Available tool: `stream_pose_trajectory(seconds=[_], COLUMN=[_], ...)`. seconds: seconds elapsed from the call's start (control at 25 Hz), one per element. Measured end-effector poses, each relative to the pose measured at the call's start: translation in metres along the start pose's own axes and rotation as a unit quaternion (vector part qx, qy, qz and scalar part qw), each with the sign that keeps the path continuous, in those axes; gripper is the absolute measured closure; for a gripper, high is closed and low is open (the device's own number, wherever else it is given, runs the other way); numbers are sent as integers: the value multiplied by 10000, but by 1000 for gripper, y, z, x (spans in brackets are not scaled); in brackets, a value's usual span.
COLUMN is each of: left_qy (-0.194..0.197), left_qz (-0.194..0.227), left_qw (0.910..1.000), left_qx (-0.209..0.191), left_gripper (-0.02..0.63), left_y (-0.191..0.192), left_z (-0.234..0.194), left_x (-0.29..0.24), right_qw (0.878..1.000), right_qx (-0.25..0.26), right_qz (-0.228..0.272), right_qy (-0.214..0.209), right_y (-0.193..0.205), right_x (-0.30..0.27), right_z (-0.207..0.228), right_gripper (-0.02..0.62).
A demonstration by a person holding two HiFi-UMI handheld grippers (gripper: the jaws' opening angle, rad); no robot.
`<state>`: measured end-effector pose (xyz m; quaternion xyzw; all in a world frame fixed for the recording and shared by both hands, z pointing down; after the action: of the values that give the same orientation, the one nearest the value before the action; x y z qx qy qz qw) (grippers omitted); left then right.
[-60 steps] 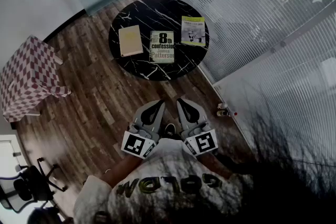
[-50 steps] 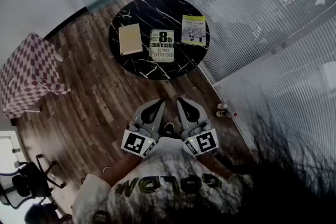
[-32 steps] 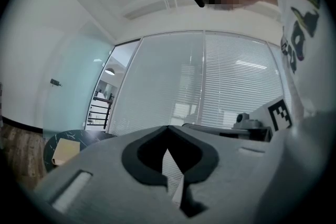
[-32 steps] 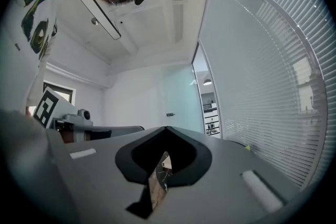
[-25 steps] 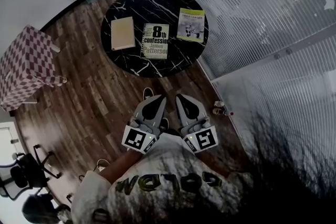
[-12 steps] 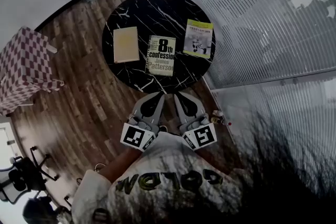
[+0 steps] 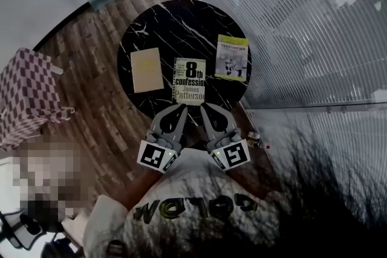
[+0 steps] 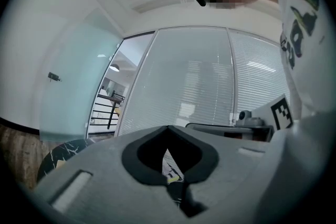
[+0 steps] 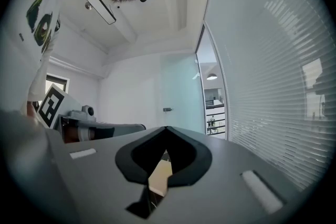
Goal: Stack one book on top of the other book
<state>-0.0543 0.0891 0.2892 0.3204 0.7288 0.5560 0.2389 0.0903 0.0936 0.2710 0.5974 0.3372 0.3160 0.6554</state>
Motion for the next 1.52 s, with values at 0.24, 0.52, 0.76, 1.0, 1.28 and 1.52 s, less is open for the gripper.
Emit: stream_pose_trajectory(seconds=[0.24, 0.52, 0.76, 1.0, 1.28, 1.52], left_qy=[124, -93, -118, -294, -473, -586], left_qz=[-210, -414, -746, -1160, -1859, -2347], left_qw=[9997, 9991, 9971, 9928, 9811, 9686], left_qx=[-45, -39, -8, 65, 268, 571], left_gripper=[606, 605, 604, 602, 545, 503], left_y=[1, 12, 48, 87, 145, 200], left_z=[-14, -26, -43, -78, -108, -131], left_x=[-23, -45, -57, -75, -77, -80], right_qw=[9999, 9995, 9980, 9945, 9850, 9752], right_qx=[-81, -185, -219, -436, -818, -1106], right_qz=[-57, -248, -588, -946, -1510, -1889], right_qy=[112, 18, 4, 67, 173, 319], right_y=[2, 17, 50, 91, 155, 209], right_x=[-13, -21, -33, -50, -60, -72], right_z=[20, 50, 74, 102, 118, 136], right_gripper=[594, 594, 593, 566, 531, 487])
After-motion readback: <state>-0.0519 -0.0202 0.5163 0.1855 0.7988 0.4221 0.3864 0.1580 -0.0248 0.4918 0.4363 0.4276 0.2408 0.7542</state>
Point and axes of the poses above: the fingertips, and each gripper's own axes: x backward along the fingers, z to its right, y out of its underside, the point moved 8 cm from there along x, backward along the fingers, and after that the axes turned 1 degree about z, right-handed, at the moved point
